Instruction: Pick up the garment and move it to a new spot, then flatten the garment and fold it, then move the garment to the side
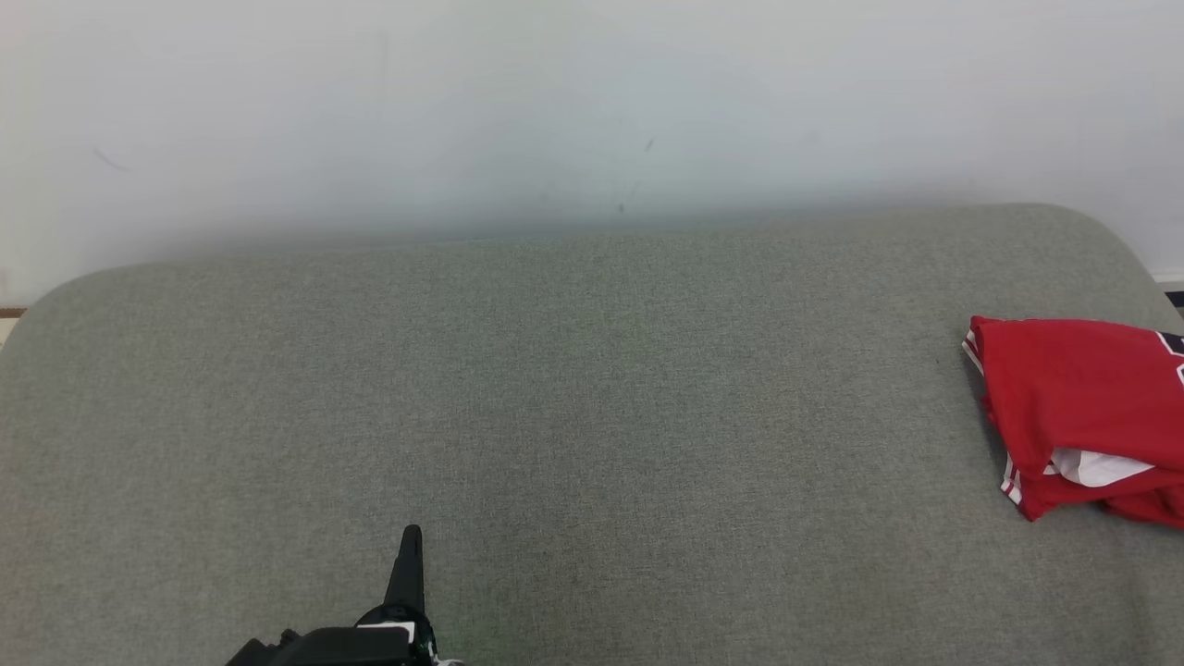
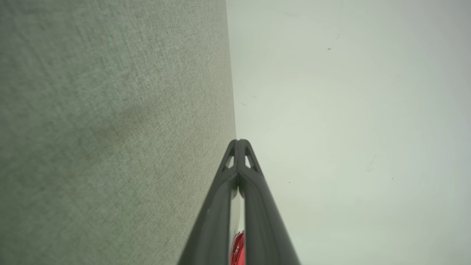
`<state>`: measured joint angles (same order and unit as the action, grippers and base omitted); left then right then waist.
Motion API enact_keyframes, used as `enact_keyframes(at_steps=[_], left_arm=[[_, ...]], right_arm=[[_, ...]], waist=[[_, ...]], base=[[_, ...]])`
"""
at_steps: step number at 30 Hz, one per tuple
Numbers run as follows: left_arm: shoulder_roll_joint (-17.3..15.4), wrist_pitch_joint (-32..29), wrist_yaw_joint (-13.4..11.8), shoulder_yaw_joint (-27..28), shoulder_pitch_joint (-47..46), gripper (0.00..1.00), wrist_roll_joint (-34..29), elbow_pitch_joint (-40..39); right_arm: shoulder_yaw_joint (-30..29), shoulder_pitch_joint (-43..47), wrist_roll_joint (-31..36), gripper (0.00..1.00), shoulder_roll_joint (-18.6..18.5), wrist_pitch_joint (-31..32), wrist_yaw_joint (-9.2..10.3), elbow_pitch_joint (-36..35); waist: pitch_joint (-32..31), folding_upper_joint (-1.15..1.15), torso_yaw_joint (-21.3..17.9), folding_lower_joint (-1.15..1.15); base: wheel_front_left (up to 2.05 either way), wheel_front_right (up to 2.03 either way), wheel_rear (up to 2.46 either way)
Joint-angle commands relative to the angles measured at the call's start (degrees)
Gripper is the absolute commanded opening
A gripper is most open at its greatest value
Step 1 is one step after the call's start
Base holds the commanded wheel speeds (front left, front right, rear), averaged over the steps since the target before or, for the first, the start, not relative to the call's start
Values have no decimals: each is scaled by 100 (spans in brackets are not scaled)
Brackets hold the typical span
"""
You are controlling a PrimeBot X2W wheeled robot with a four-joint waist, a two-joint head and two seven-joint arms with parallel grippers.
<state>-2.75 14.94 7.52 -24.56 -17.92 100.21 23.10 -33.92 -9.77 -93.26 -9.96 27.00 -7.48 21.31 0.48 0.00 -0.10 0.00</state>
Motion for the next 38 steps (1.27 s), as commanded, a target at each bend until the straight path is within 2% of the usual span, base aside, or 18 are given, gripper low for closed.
enact_keyframes(at_steps=[1,38], left_arm=[[-3,13,28,-1,-32,0,15,16],[-5,12,28,0,-29,0,15,13]], right_arm=[[-13,-10,10,0,24,26,-2,9],[-158,-81,144,0,100,122,-2,16]], waist=[[0,0,0,0],[0,0,0,0]], base=[[0,0,0],[0,0,0]])
